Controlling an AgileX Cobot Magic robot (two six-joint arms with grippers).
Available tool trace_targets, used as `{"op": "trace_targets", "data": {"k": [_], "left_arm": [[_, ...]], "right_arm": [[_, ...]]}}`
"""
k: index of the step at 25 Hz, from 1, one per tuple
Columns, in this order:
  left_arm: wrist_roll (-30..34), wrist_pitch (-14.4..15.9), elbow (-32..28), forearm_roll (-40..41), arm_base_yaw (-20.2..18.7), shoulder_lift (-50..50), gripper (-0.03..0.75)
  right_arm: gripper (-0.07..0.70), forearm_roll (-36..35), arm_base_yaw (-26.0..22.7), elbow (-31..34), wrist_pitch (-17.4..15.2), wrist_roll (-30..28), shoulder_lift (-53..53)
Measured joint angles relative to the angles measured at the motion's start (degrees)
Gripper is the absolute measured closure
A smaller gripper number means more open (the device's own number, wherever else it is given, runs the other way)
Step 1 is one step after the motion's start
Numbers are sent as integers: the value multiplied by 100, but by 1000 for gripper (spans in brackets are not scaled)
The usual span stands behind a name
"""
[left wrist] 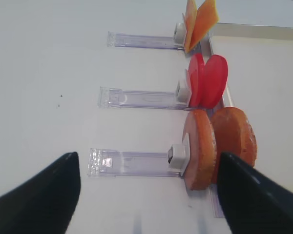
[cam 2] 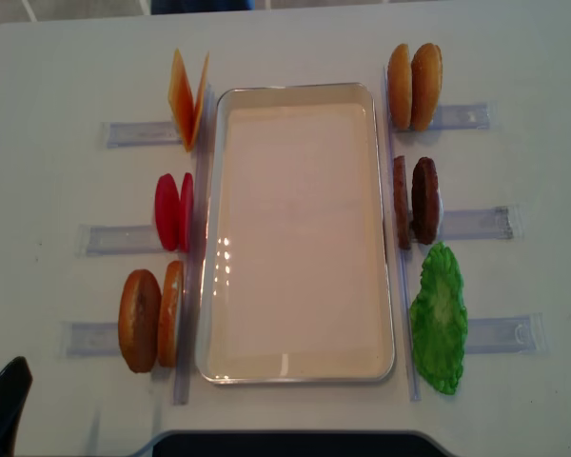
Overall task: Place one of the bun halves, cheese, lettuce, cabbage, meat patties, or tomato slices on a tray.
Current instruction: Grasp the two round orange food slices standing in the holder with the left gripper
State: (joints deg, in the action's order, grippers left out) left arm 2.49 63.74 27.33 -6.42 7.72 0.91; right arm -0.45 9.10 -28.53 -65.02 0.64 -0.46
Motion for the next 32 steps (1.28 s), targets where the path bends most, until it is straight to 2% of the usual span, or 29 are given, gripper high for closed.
{"op": "trace_targets", "data": {"k": [10, 17, 22, 24, 25, 28, 32], "left_arm": [[0, 15, 0, 0, 0, 0, 34], [-23, 415, 395, -6, 0, -405, 34], [-59, 457, 803, 232, 0, -1259, 34], [-313, 601, 1096, 265, 0, -2008, 34], [-313, 601, 1096, 265, 0, -2008, 34], [-424, 774, 1512, 277, 0, -2819, 34], [-442, 781, 2196, 312, 0, -3846, 34]], "right_arm": [[96, 0, 0, 0, 0, 0, 0], [96, 0, 0, 0, 0, 0, 0], [96, 0, 0, 0, 0, 0, 0], [96, 0, 0, 0, 0, 0, 0], [96, 0, 0, 0, 0, 0, 0], [96, 0, 0, 0, 0, 0, 0], [96, 0, 0, 0, 0, 0, 0]]}}
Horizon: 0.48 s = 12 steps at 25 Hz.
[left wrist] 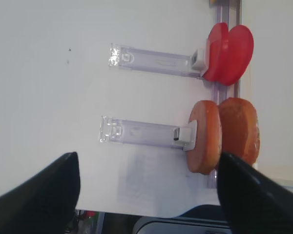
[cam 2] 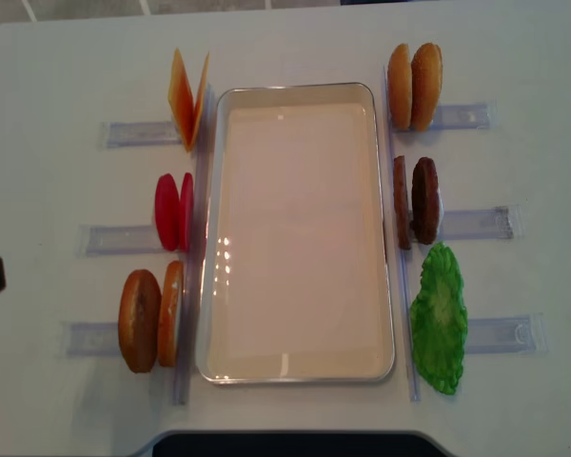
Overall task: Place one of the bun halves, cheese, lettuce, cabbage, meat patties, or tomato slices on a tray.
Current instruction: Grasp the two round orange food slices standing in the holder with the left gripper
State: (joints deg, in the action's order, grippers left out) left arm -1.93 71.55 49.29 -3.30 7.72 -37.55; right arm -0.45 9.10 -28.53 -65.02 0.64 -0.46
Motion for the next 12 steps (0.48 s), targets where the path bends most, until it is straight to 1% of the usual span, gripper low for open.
{"op": "trace_targets", "data": {"k": [4, 6, 8, 12], "left_arm": [[-111, 0, 566, 94, 0, -832, 34], [-139, 0, 749, 114, 0, -1185, 34], [-144, 0, 851, 123, 0, -1463, 34], [-156, -10, 869, 184, 0, -1914, 34]], "right_arm": [[96, 0, 0, 0, 0, 0, 0], [96, 0, 0, 0, 0, 0, 0], [96, 0, 0, 0, 0, 0, 0], [96, 0, 0, 0, 0, 0, 0]]}}
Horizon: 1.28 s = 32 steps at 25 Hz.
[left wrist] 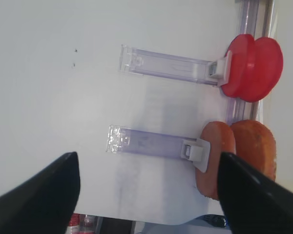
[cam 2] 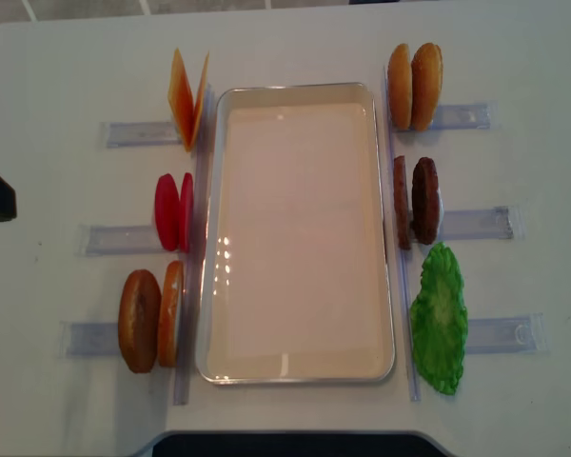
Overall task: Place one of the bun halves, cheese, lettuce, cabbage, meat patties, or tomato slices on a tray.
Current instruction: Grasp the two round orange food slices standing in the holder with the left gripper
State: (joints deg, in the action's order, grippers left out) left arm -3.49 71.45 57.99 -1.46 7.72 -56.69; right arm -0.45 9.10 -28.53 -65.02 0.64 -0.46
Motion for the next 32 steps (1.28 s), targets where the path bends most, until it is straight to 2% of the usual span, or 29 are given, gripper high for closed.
{"op": "trace_targets", "data": {"k": [19, 29, 32], "left_arm": [[-174, -6, 0, 18, 0, -655, 34], [-196, -35, -26, -244, 0, -794, 34], [-280, -35, -26, -259, -191, -794, 34]], "right_arm": [[96, 0, 0, 0, 0, 0, 0], [96, 0, 0, 0, 0, 0, 0], [96, 0, 0, 0, 0, 0, 0]]}}
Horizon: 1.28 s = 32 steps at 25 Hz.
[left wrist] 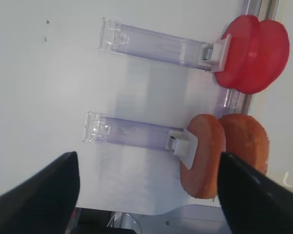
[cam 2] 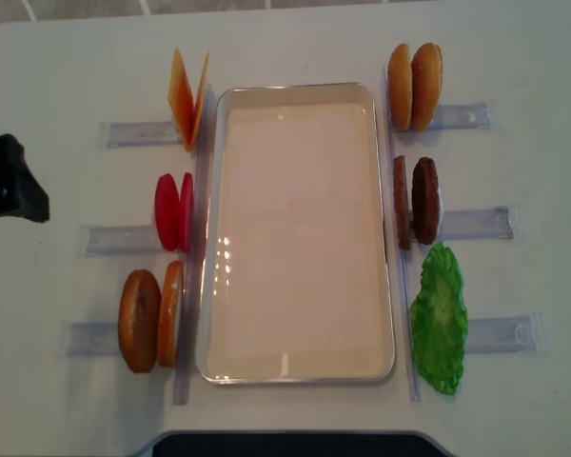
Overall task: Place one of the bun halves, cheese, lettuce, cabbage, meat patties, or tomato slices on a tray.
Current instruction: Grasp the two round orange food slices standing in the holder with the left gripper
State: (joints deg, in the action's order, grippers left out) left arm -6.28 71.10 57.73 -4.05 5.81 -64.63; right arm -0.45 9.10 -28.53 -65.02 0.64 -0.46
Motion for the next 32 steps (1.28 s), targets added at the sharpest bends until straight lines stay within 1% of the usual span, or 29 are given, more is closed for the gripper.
{"op": "trace_targets", "data": {"k": [1, 4, 6, 10, 11, 12, 17, 21, 23, 25, 32], "left_arm": [[-87, 0, 0, 58, -174, 0, 34], [-563, 0, 0, 312, -860, 0, 34], [-983, 0, 0, 405, -1410, 0, 34], [-1833, 0, 0, 663, -2366, 0, 34], [-2167, 0, 0, 703, -2716, -42, 34], [-2167, 0, 0, 703, -2716, -42, 34], [-2867, -6, 0, 715, -3436, -283, 34], [-3240, -12, 0, 710, -3831, -585, 34], [-3320, -12, 0, 710, -3989, -752, 34], [-3416, -23, 0, 690, -4060, -890, 34], [-3483, -52, 0, 622, -4070, -1170, 34]], "right_arm": [[96, 0, 0, 0, 0, 0, 0], [96, 0, 0, 0, 0, 0, 0], [96, 0, 0, 0, 0, 0, 0], [96, 0, 0, 0, 0, 0, 0], [96, 0, 0, 0, 0, 0, 0], [96, 0, 0, 0, 0, 0, 0], [96, 0, 0, 0, 0, 0, 0], [96, 0, 0, 0, 0, 0, 0], [96, 0, 0, 0, 0, 0, 0], [96, 0, 0, 0, 0, 0, 0], [96, 0, 0, 0, 0, 0, 0]]}}
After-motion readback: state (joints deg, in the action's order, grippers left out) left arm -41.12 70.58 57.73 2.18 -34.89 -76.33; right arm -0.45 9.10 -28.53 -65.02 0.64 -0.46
